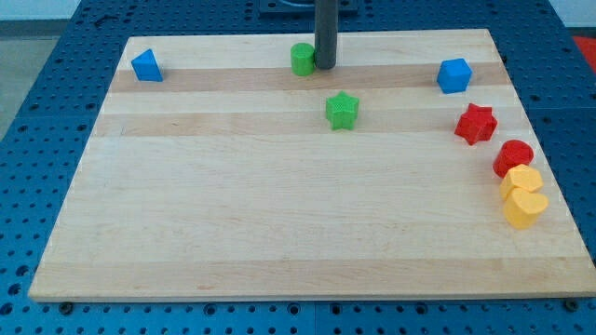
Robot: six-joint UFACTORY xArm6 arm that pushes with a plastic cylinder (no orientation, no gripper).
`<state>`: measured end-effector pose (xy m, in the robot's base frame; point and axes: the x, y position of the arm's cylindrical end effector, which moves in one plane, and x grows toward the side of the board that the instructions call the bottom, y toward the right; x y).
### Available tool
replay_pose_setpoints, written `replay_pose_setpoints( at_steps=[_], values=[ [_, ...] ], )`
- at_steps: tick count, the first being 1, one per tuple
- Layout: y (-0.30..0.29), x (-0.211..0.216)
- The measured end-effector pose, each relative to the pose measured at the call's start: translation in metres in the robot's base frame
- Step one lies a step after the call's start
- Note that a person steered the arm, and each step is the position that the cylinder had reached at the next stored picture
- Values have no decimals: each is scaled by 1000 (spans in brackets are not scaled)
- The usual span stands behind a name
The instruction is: Slide the green circle slightly up
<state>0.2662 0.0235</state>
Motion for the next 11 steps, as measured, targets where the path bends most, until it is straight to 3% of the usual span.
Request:
replay_pose_setpoints(
  at_steps=[3, 5, 9, 11],
  values=[
    [-9, 63],
    [-23, 62],
    [-26, 6],
    [-35, 18]
  ],
)
